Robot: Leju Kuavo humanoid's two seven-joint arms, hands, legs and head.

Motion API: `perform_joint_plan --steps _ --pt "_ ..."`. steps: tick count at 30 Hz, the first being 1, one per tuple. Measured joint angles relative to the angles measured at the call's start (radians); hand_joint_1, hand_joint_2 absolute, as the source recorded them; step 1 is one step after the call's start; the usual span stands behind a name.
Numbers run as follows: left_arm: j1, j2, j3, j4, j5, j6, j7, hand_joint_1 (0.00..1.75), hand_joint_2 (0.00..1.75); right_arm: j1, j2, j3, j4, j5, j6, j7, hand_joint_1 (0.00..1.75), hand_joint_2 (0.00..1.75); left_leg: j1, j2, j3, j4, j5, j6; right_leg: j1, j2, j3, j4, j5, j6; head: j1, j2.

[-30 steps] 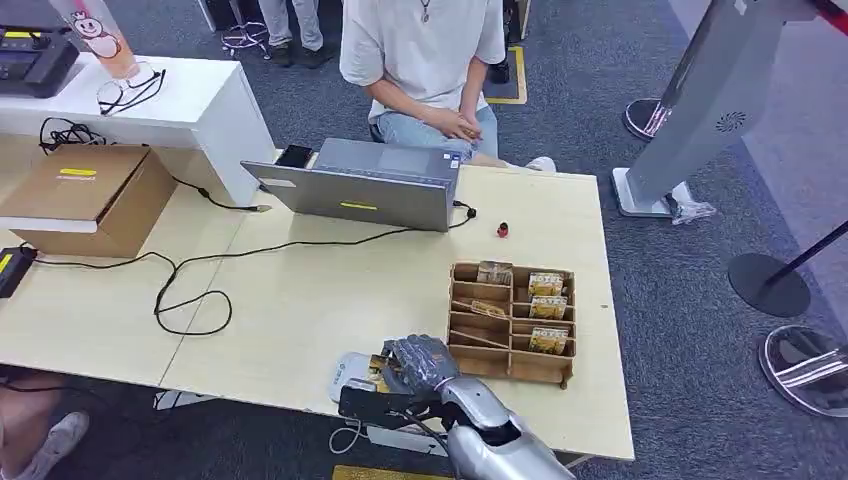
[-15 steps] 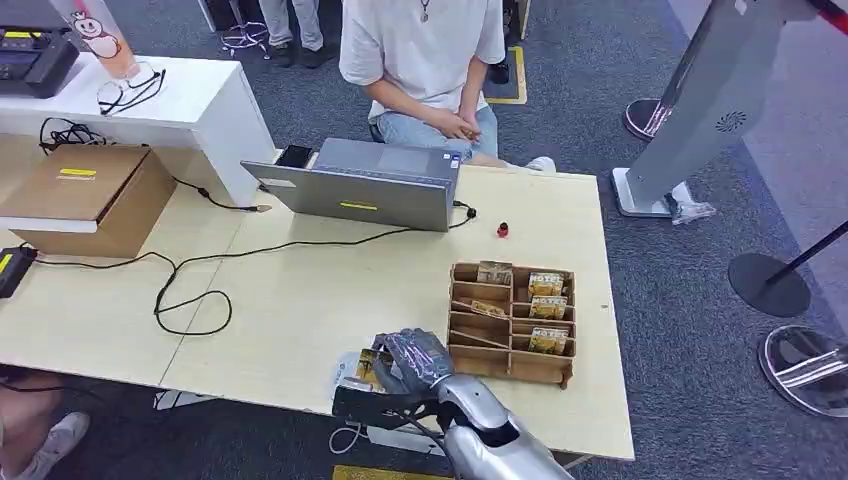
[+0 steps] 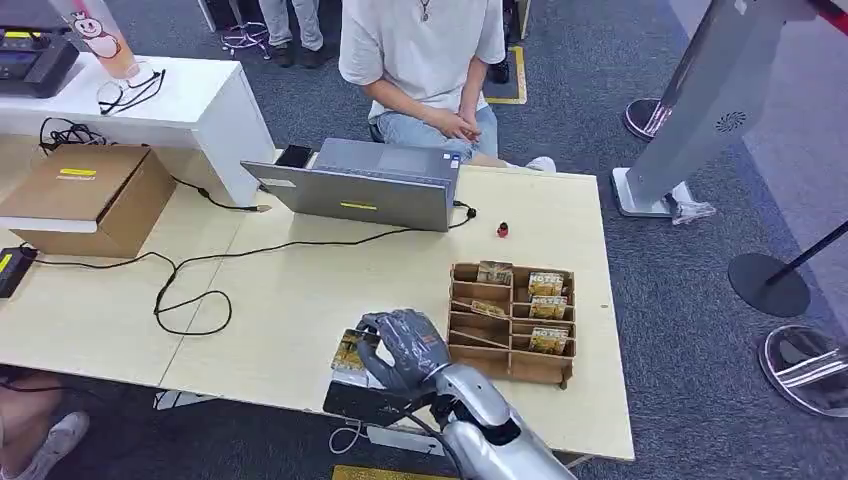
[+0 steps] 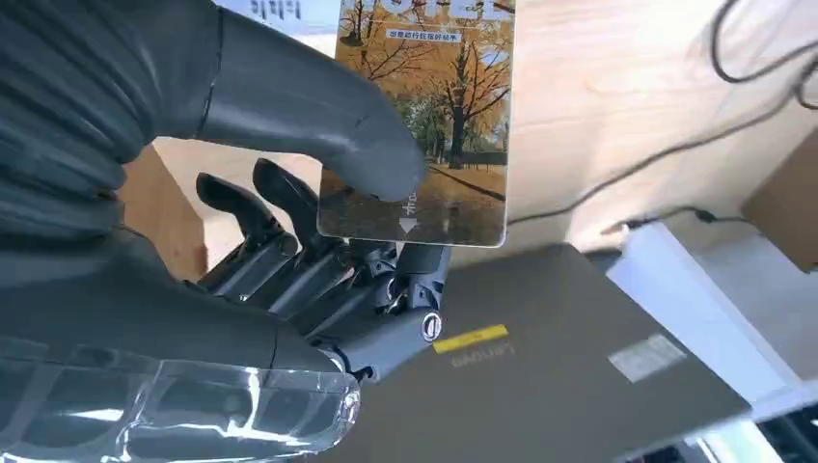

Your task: Pass the card to the sensor for recognition and then transmit it.

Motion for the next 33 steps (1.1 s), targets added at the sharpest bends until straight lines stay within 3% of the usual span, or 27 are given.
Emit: perform_joint_plan --steps 15,33 --pt "0.002 0.005 0.000 0.000 0.000 0.000 -0.011 0.00 0.00 0.021 -0.016 -0.004 -0.126 -0.013 -0.042 -0.029 1.75 1.75 0.000 0.000 0.000 0.000 0.000 0.000 0.000 0.000 0.000 0.000 0.000 0.000 0.000 0.000" --pt "0.001 0.007 -0.013 0.000 -0.009 0.011 -0.010 0.00 0.00 0.031 -0.025 -0.059 -0.189 -0.037 -0.161 -0.085 1.75 1.75 0.000 0.000 0.000 0.000 0.000 0.000 0.000 0.000 0.000 0.000 0.000 0.000 0.000 0.000"
